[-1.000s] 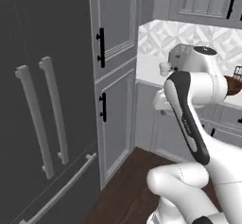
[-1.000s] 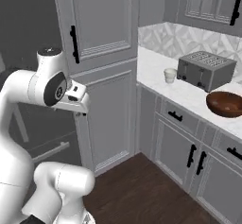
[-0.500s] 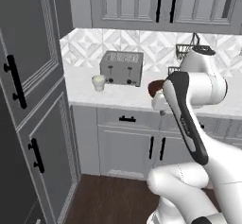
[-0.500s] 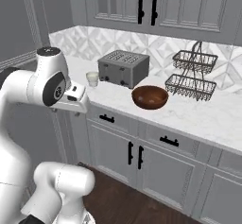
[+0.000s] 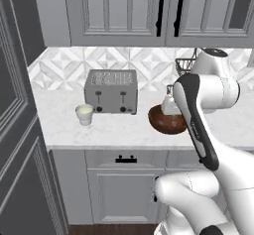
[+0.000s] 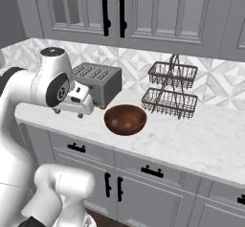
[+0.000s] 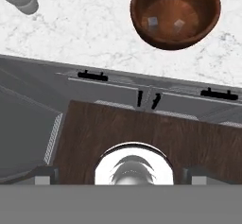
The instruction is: Grab a lemon wedge from the fridge and one ice cube from the ice bowl, and put them in the glass of lemonade.
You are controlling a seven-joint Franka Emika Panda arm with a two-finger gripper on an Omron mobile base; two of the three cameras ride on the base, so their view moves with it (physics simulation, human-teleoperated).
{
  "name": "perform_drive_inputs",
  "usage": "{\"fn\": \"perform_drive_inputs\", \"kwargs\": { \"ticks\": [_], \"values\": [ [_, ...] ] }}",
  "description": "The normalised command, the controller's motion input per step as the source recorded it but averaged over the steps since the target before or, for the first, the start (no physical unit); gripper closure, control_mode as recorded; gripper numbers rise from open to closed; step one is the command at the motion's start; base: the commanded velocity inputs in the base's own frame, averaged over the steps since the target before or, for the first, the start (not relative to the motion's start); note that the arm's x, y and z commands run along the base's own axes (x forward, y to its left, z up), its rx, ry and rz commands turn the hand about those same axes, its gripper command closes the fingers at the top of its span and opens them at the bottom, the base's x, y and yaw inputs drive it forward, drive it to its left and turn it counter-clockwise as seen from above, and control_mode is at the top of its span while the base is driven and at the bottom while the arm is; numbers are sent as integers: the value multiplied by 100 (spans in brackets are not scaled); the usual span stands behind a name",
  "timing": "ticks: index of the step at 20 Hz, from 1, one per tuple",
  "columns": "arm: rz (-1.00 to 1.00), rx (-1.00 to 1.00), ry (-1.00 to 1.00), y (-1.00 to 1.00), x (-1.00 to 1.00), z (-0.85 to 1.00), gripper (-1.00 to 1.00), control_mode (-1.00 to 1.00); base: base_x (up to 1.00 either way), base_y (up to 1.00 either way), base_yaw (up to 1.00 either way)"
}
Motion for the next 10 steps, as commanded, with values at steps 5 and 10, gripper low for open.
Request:
{"fn": "perform_drive_inputs", "kwargs": {
  "ticks": [5, 10],
  "values": [
    [0, 0, 0, 0, 0, 0, -100, 100, 76, 1, -43],
    [0, 0, 0, 0, 0, 0, -100, 100, 82, 19, -38]
  ]
}}
